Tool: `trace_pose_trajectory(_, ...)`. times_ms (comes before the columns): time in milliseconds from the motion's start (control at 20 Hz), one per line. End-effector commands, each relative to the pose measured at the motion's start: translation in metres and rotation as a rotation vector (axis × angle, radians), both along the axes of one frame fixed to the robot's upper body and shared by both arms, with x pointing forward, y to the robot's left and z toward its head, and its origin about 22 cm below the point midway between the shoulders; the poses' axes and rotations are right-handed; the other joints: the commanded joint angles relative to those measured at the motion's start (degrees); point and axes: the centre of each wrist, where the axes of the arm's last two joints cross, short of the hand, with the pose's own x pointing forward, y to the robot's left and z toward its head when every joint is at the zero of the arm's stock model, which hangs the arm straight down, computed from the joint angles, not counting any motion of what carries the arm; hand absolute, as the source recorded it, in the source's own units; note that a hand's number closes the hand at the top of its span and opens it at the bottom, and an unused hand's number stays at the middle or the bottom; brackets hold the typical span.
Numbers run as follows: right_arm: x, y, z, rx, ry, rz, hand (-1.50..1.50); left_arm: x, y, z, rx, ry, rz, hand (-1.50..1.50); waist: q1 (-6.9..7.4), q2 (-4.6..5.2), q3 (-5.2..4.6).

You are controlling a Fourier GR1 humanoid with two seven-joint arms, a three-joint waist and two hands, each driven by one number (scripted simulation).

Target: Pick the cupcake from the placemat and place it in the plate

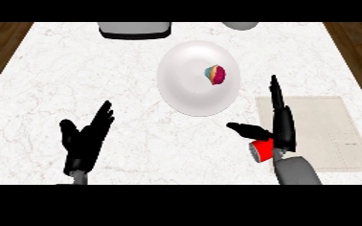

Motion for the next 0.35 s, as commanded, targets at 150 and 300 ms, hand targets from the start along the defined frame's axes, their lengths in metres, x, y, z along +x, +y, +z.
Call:
trace_pose_trajectory(150,-0.045,-0.005,0.004,-0.043,0.02,-0.016,-1.5,0.0,-0.001,0.009,-0.002,0.039,-0.02,0.0,0.24,0.17,-0.09)
trace_pose_trajectory(300,-0.059,0.007,0.002,-0.042,0.027,-0.003,-1.5,-0.003,0.012,0.008,-0.007,0.026,-0.007,0.0,0.26,0.18,-0.09)
